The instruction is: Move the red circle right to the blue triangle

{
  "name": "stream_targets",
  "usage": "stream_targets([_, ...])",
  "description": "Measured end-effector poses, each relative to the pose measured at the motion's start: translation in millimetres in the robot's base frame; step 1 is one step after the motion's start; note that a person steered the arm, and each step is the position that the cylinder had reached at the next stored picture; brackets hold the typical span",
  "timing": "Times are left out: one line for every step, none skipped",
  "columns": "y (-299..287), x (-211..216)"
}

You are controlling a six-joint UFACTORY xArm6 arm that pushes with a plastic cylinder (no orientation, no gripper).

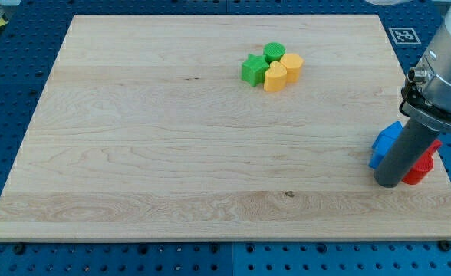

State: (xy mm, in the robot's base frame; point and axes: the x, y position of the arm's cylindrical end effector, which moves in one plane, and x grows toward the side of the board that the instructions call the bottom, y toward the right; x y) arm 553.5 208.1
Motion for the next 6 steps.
stream_targets([7.1,37.2])
stream_targets([27.4,30.9])
stream_targets([43.1,-7.2])
stream_targets([45.5,-47.5])
stream_targets([45.5,-56.9])
stream_targets([45.5,-38.8])
